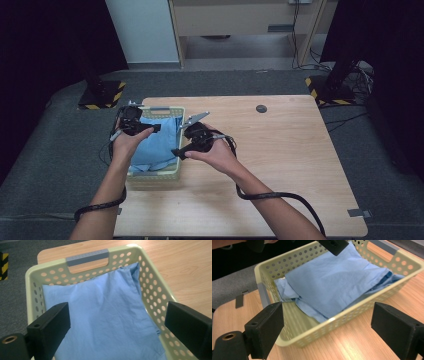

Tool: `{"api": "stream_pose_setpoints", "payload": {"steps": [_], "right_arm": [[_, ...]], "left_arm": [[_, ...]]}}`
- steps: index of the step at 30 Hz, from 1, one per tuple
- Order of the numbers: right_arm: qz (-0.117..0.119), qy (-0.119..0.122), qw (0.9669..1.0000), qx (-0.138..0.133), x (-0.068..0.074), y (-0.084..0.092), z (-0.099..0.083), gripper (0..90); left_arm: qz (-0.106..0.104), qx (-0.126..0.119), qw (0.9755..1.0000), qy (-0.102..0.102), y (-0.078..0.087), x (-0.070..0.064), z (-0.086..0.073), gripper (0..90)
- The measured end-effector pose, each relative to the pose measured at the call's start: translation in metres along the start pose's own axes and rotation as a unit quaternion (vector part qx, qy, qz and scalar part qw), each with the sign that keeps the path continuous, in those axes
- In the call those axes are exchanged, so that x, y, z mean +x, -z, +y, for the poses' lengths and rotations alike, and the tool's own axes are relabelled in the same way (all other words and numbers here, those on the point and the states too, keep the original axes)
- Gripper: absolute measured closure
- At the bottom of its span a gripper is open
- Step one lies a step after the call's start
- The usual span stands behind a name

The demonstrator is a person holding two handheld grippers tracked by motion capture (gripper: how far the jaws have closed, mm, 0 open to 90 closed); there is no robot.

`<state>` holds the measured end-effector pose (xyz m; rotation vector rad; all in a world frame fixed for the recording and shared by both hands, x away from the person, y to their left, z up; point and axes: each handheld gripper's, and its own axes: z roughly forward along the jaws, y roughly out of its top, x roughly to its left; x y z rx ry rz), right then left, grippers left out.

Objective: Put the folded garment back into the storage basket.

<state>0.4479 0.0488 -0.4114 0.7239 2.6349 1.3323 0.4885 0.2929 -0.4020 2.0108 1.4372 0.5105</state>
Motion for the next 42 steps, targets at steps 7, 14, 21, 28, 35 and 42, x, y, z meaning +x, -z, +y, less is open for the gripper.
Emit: {"api": "stream_pose_setpoints", "payload": {"steps": [7, 14, 21, 28, 35, 42], "right_arm": [[-0.001, -0.001, 1.0000, 0.002, -0.003, 0.012, -0.006, 8.2], [-0.002, -0.003, 1.0000, 0.005, -0.007, 0.028, -0.015, 6.1], [-0.007, 0.001, 0.9999, 0.009, -0.005, 0.053, -0.028, 5.3], [-0.010, -0.006, 0.9999, 0.009, -0.007, 0.070, -0.043, 5.2], [-0.016, -0.014, 0.9996, 0.021, -0.018, 0.086, -0.073, 5.3], [-0.035, -0.033, 0.9984, 0.030, -0.031, 0.101, -0.106, 6.1]], "left_arm": [[-0.005, -0.005, 1.0000, -0.005, 0.002, -0.013, 0.001, 5.7], [-0.017, -0.011, 0.9997, -0.011, 0.003, -0.030, -0.001, 5.9], [-0.024, -0.017, 0.9993, -0.024, 0.010, -0.047, -0.004, 6.2], [-0.033, -0.023, 0.9985, -0.037, 0.013, -0.066, -0.008, 6.2], [-0.052, -0.038, 0.9962, -0.059, 0.011, -0.099, -0.015, 6.4], [-0.076, -0.040, 0.9921, -0.091, 0.004, -0.141, -0.025, 6.4]]}}
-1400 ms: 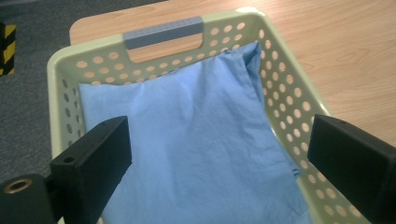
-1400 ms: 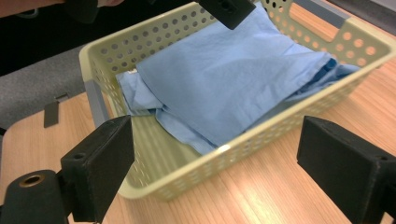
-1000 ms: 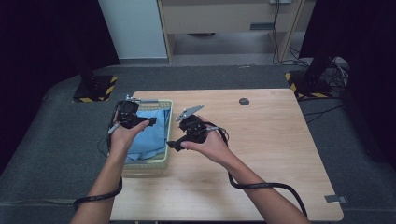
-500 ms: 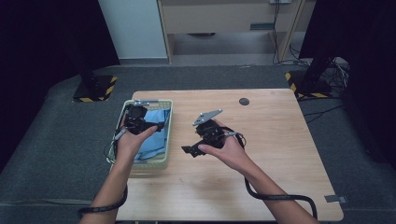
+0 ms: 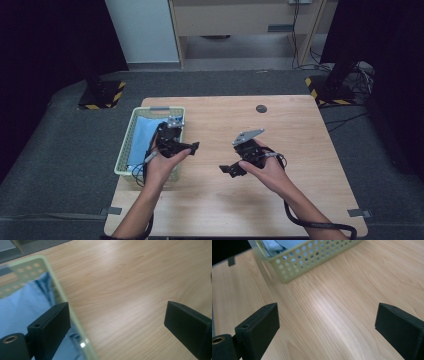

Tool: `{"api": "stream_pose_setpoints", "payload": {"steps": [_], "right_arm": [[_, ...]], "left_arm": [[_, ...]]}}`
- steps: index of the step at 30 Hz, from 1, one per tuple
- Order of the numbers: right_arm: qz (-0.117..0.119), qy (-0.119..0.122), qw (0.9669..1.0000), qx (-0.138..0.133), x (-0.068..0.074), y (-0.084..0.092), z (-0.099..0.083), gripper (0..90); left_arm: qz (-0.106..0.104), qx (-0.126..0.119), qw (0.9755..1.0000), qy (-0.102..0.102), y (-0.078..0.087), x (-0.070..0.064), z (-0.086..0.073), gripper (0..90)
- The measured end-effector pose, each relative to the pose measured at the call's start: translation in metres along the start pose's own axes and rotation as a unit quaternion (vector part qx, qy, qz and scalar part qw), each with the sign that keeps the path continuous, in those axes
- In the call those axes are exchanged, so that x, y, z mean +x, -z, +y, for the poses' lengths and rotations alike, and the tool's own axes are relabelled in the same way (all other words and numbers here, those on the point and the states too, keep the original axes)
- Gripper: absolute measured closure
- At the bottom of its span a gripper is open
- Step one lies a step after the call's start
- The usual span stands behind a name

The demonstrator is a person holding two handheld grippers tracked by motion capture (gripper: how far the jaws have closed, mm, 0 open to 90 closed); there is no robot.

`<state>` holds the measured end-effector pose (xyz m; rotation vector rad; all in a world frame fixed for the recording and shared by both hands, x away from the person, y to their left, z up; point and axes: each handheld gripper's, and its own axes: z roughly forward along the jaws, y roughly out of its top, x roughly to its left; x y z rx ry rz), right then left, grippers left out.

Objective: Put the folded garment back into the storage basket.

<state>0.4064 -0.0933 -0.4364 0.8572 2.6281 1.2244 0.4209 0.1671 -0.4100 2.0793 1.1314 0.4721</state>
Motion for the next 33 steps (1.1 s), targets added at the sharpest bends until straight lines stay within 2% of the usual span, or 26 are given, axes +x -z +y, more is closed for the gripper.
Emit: {"api": "stream_pose_setpoints", "payload": {"steps": [5, 8, 10, 12, 14, 18, 20, 22, 24, 28, 31, 33], "right_arm": [[-0.028, -0.026, 0.9992, 0.014, -0.019, 0.009, -0.036, 8.3], [-0.051, -0.052, 0.9971, 0.023, -0.034, 0.014, -0.062, 8.8], [-0.068, -0.063, 0.9952, 0.032, -0.045, 0.017, -0.078, 8.6], [-0.076, -0.078, 0.9933, 0.038, -0.054, 0.020, -0.092, 8.3], [-0.091, -0.088, 0.9908, 0.046, -0.062, 0.023, -0.107, 7.9], [-0.104, -0.097, 0.9886, 0.050, -0.071, 0.026, -0.126, 7.7], [-0.106, -0.100, 0.9879, 0.053, -0.074, 0.025, -0.133, 7.6], [-0.119, -0.099, 0.9870, 0.044, -0.075, 0.026, -0.138, 7.1], [-0.119, -0.104, 0.9867, 0.038, -0.076, 0.028, -0.140, 7.1], [-0.131, -0.085, 0.9872, 0.033, -0.074, 0.028, -0.144, 6.4], [-0.144, -0.060, 0.9873, 0.027, -0.070, 0.026, -0.148, 5.5], [-0.144, -0.058, 0.9878, 0.017, -0.070, 0.026, -0.151, 5.1]], "left_arm": [[-0.017, 0.005, 0.9996, -0.022, -0.020, -0.036, -0.011, 6.4], [-0.030, 0.023, 0.9985, -0.040, -0.041, -0.058, -0.022, 6.4], [-0.039, 0.032, 0.9979, -0.041, -0.054, -0.068, -0.030, 6.4], [-0.044, 0.037, 0.9976, -0.038, -0.069, -0.077, -0.038, 6.4], [-0.048, 0.039, 0.9975, -0.033, -0.079, -0.081, -0.045, 6.4], [-0.048, 0.043, 0.9975, -0.031, -0.093, -0.090, -0.055, 6.4], [-0.047, 0.044, 0.9975, -0.031, -0.098, -0.093, -0.060, 6.5], [-0.048, 0.044, 0.9975, -0.028, -0.101, -0.095, -0.064, 6.6], [-0.047, 0.049, 0.9972, -0.030, -0.106, -0.098, -0.069, 6.5], [-0.037, 0.035, 0.9981, -0.036, -0.108, -0.103, -0.073, 4.7], [-0.028, 0.020, 0.9986, -0.040, -0.109, -0.106, -0.076, 3.8], [-0.029, 0.022, 0.9985, -0.040, -0.109, -0.107, -0.076, 2.9]]}}
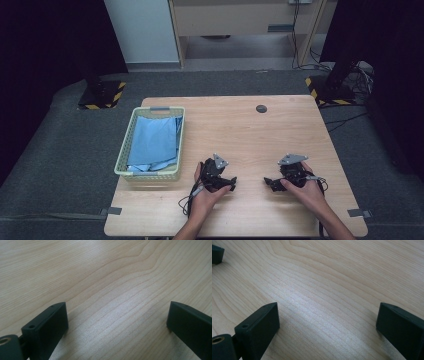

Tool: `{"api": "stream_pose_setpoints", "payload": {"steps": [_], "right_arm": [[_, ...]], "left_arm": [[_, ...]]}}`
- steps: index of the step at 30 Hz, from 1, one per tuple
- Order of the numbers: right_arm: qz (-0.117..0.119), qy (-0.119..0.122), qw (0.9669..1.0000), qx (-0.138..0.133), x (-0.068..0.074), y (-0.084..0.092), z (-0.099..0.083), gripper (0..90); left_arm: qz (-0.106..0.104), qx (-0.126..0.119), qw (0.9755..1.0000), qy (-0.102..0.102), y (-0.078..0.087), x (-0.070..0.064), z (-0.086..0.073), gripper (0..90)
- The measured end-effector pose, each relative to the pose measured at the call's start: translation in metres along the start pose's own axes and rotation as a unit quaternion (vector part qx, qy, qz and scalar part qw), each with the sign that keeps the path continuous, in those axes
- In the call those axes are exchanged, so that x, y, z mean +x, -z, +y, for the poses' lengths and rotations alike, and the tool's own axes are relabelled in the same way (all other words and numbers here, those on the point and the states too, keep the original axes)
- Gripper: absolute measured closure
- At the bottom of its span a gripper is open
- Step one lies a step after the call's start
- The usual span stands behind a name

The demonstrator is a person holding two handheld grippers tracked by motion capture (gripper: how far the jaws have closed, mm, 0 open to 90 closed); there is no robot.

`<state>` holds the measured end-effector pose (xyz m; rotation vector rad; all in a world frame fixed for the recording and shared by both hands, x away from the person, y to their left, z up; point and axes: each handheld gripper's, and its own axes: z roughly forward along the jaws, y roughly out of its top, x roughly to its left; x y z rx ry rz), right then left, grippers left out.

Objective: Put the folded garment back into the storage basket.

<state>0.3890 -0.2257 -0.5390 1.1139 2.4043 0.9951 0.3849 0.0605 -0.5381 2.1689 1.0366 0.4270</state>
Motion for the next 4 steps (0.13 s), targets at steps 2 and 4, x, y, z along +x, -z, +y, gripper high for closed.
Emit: {"api": "stream_pose_setpoints", "payload": {"steps": [2, 4], "right_arm": [[0.002, 0.000, 1.0000, -0.007, -0.0003, 0.0003, -0.0020, 5.1], [0.003, 0.002, 0.9999, -0.012, -0.0005, 0.0008, -0.0036, 5.1]], "left_arm": [[-0.001, 0.001, 1.0000, -0.001, -0.0008, -0.0001, 0.0007, 1.7], [0.001, 0.001, 1.0000, 0.001, -0.0009, -0.0004, 0.0008, 1.6]]}}
